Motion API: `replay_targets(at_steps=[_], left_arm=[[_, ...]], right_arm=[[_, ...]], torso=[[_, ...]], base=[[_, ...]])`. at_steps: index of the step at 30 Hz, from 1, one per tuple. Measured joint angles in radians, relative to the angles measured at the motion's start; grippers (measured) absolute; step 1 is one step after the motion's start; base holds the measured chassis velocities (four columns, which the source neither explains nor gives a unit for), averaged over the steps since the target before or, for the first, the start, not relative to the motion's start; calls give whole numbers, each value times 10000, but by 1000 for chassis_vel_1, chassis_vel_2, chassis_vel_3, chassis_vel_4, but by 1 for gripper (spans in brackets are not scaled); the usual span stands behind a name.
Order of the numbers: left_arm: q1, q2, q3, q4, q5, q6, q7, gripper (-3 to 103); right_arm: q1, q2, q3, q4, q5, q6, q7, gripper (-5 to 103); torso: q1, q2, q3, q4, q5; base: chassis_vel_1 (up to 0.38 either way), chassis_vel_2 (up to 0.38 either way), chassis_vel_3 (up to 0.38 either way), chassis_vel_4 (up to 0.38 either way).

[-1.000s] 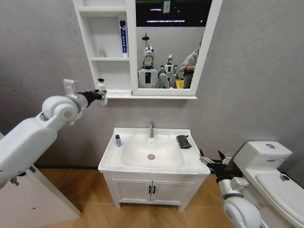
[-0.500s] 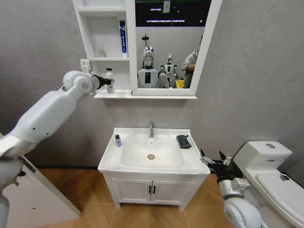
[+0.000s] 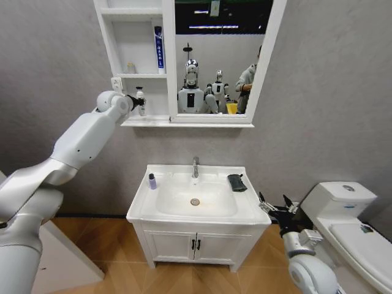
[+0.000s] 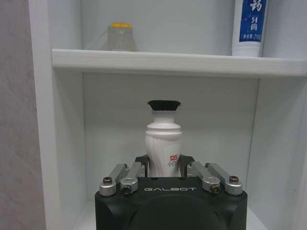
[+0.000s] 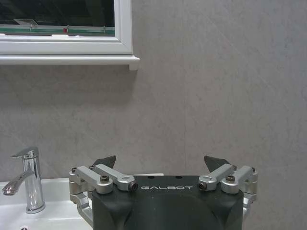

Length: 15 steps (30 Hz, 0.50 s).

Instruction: Move facial cleanser and shampoo from washbasin to cabinet, then wipe washbasin with towel.

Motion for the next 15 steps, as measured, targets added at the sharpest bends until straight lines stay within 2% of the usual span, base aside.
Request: replay_targets(at_steps=[1,2,3,6,15], left_arm=[[31,-61,-23,120,184,-408,115,32],[73,-84,-43,204,325,-638,199,32],[73,-84,-43,204,325,-638,199,32],[269,-134,-144,569,1131,-1410,499,32],[501,-149,-202,791,1574,-1613,832,32]], right_arm=[[9,-7,7,-46,-21,51,0,100],[9,-13,12,-79,-35,95,-2,100],[9,-13,12,-79,-35,95,-2,100],[-5,-91,35,-137,-54,191,-10,100],[111,-233,23,-234,-38,229,-12,100]], torso=[[0,0,0,-1,1],[-1,0,-1,-1,2],[-1,0,-1,-1,2],[0,0,0,0,-3],[-1,0,0,1,-2]], base=[[0,0,0,0],[0,0,0,0],[0,0,0,0],[0,0,0,0],[0,0,0,0]])
